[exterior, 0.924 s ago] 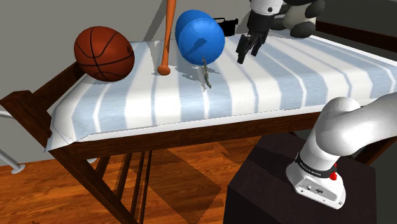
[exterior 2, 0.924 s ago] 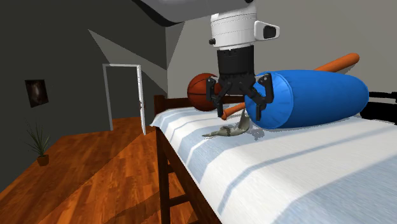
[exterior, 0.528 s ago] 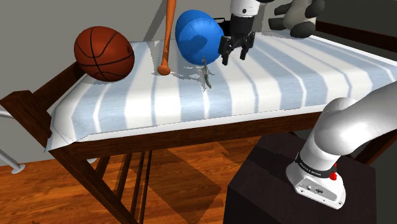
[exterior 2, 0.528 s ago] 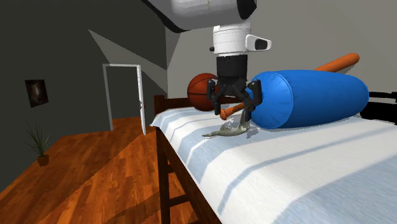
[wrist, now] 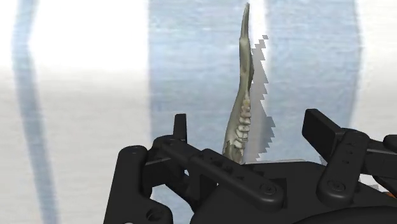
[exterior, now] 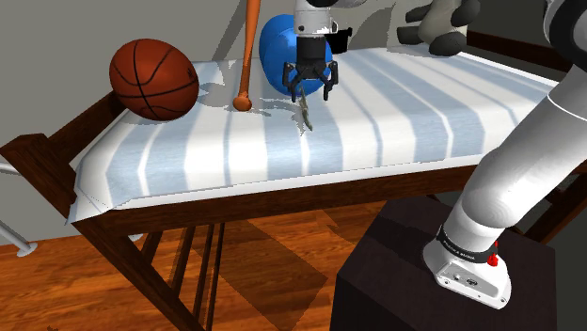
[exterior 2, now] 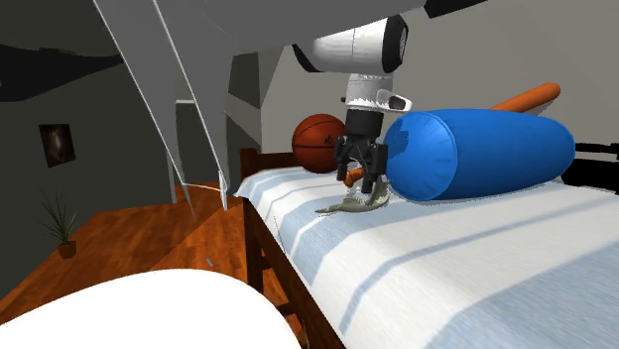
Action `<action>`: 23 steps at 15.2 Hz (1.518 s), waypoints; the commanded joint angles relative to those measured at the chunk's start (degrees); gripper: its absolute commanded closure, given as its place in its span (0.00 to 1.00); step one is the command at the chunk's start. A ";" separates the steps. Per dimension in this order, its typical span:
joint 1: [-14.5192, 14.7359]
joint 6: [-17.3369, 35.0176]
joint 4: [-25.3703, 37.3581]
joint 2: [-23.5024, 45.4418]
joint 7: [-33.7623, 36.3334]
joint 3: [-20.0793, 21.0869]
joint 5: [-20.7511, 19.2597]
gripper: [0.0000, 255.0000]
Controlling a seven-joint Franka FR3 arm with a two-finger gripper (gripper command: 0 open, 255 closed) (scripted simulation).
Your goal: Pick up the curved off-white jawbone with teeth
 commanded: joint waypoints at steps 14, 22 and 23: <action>-0.37 5.37 -3.67 2.92 1.94 -0.04 1.01 1.00; -0.38 3.73 -1.94 3.00 2.20 -0.06 0.96 1.00; -0.40 2.97 -1.11 3.06 2.31 -0.08 0.93 1.00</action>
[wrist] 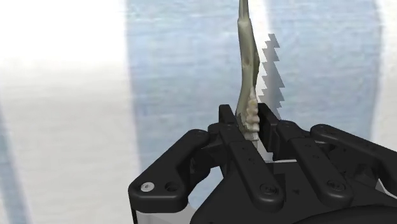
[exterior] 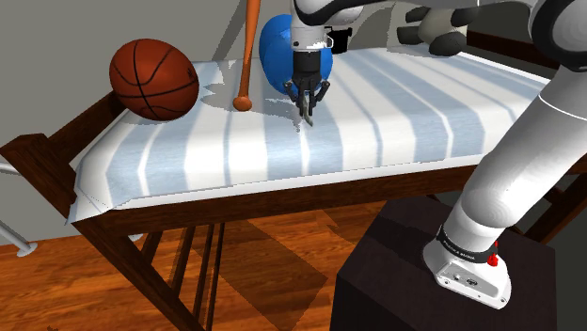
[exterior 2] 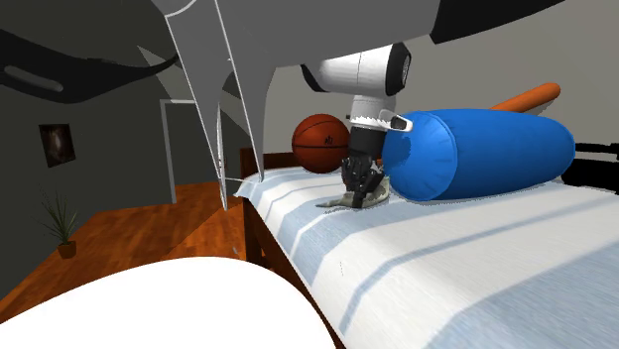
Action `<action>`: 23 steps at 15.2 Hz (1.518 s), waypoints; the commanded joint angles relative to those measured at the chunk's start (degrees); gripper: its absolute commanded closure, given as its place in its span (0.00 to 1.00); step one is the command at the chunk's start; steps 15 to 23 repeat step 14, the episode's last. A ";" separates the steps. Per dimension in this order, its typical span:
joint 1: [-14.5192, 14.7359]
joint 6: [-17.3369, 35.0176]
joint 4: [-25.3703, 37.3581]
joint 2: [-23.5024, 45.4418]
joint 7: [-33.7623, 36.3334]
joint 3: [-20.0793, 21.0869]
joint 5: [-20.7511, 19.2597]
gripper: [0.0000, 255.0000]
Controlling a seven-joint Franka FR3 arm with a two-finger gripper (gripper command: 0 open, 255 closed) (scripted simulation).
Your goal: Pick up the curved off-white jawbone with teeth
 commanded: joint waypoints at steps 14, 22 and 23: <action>-0.09 -10.20 11.84 1.55 1.54 -0.15 -0.31 1.00; -0.09 -10.20 11.84 1.55 1.54 -0.15 -0.31 1.00; -0.09 -10.20 11.84 1.55 1.54 -0.15 -0.31 1.00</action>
